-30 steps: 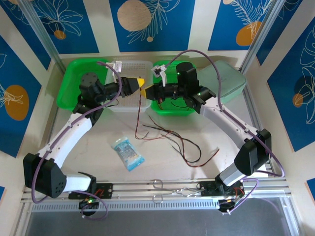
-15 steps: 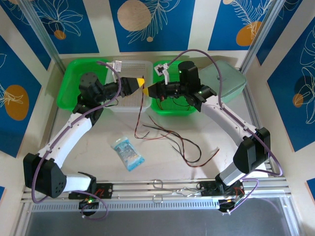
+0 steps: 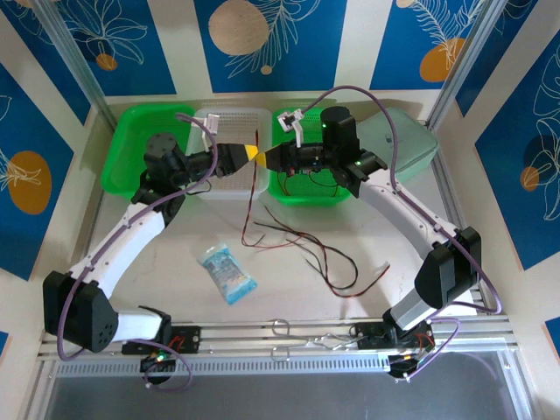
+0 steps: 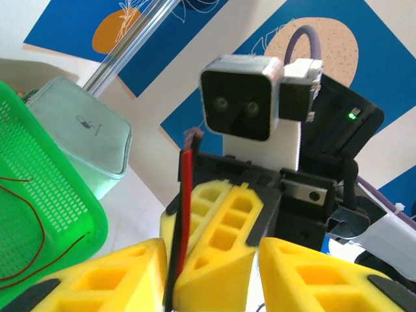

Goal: Untangle the cables

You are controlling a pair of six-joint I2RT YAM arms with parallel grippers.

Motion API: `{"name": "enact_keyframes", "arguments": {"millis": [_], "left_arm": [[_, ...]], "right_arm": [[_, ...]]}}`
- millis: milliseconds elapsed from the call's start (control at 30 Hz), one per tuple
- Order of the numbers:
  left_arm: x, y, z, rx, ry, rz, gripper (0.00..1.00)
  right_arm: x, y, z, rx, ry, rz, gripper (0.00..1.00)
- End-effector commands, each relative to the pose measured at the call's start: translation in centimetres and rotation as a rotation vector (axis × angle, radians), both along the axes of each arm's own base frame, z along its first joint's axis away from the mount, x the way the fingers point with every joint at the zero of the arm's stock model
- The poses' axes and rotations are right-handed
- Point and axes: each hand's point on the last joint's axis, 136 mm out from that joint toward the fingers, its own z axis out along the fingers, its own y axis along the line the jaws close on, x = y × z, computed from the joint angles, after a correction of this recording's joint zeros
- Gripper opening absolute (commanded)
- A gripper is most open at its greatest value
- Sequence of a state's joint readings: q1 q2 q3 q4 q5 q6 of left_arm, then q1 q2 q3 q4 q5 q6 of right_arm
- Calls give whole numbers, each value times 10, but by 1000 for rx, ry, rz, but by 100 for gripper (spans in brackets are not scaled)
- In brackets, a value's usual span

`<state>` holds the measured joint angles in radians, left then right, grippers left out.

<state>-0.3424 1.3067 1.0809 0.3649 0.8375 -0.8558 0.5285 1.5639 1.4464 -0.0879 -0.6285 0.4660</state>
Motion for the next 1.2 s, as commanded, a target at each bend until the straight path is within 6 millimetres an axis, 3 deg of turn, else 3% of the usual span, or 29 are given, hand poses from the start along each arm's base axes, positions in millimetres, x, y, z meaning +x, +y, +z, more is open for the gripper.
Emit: {"name": "enact_keyframes", "arguments": {"millis": [0, 200, 433, 600, 767, 1167], "left_arm": [[-1, 4, 2, -1, -17, 4, 42], [-1, 3, 2, -1, -16, -4, 38], [-1, 2, 5, -10, -21, -15, 23], [0, 1, 5, -16, -17, -20, 19], [-1, 1, 5, -15, -20, -22, 1], [1, 5, 3, -2, -20, 18, 0]], "right_arm": [[-10, -1, 12, 38, -9, 44, 0], [-15, 5, 13, 47, 1, 92, 0], [-17, 6, 13, 46, 12, 109, 0], [-17, 7, 12, 45, 21, 116, 0], [-15, 7, 11, 41, 19, 103, 0], [-10, 0, 12, 47, 18, 71, 0]]}}
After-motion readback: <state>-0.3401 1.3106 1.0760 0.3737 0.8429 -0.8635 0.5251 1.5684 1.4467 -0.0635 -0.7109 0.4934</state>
